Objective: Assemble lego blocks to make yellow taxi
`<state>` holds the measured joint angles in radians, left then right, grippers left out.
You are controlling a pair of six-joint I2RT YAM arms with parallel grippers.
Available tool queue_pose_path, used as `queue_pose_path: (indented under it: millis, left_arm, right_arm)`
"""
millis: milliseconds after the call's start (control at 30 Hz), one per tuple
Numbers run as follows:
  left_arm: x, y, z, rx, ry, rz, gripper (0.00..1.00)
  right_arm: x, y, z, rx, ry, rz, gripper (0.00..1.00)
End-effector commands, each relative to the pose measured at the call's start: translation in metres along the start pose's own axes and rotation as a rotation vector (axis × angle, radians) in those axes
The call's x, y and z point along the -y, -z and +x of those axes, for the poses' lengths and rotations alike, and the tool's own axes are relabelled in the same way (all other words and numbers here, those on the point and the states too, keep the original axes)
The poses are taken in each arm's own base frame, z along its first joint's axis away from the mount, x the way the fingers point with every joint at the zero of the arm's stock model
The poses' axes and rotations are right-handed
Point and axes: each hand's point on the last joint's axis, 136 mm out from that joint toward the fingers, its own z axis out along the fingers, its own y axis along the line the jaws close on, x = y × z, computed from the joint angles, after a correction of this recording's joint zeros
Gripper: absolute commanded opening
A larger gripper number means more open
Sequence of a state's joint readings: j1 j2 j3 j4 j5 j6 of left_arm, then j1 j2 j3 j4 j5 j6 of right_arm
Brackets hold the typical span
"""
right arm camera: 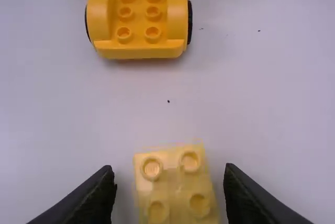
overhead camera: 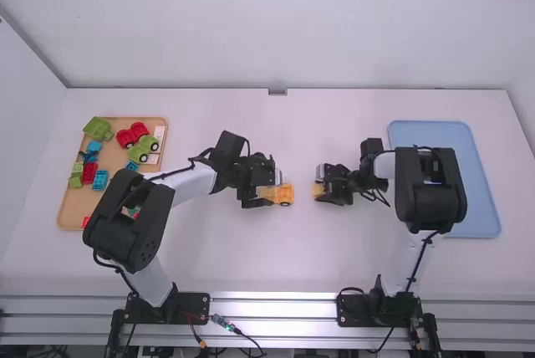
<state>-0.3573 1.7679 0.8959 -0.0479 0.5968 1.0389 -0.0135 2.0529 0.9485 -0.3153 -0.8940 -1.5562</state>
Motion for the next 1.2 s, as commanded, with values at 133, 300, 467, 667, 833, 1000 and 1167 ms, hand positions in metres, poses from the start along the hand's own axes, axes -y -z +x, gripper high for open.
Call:
queue_pose_path:
  millis: [133, 300, 467, 667, 833, 1000, 1167]
  left_arm:
    - [0.003, 0.001, 0.001, 0.005, 0.015, 0.01, 0.99]
    - [0.004, 0.001, 0.002, 0.004, 0.016, 0.012, 0.99]
    - [0.004, 0.001, 0.001, 0.004, 0.016, 0.013, 0.99]
    - [0.004, 0.001, 0.002, 0.004, 0.016, 0.012, 0.99]
    - [0.004, 0.001, 0.001, 0.007, 0.014, 0.011, 0.99]
    - [0.004, 0.001, 0.001, 0.008, 0.014, 0.012, 0.99]
    - [0.004, 0.001, 0.001, 0.007, 0.017, 0.014, 0.99]
  right_arm:
    - [-0.008, 0.005, -0.004, 0.11, -0.007, 0.005, 0.55]
    - [-0.011, 0.0, -0.008, 0.12, 0.015, -0.005, 0.55]
    - [-0.009, 0.001, -0.009, 0.124, 0.017, 0.0, 0.54]
    - [-0.006, 0.0, -0.007, 0.126, -0.001, 0.018, 0.55]
    - [-0.007, -0.002, -0.007, 0.124, 0.008, 0.017, 0.57]
    - [-0.004, -0.004, -0.002, 0.105, 0.018, 0.026, 0.58]
    - [0.003, -0.002, -0.001, 0.126, -0.012, 0.027, 0.65]
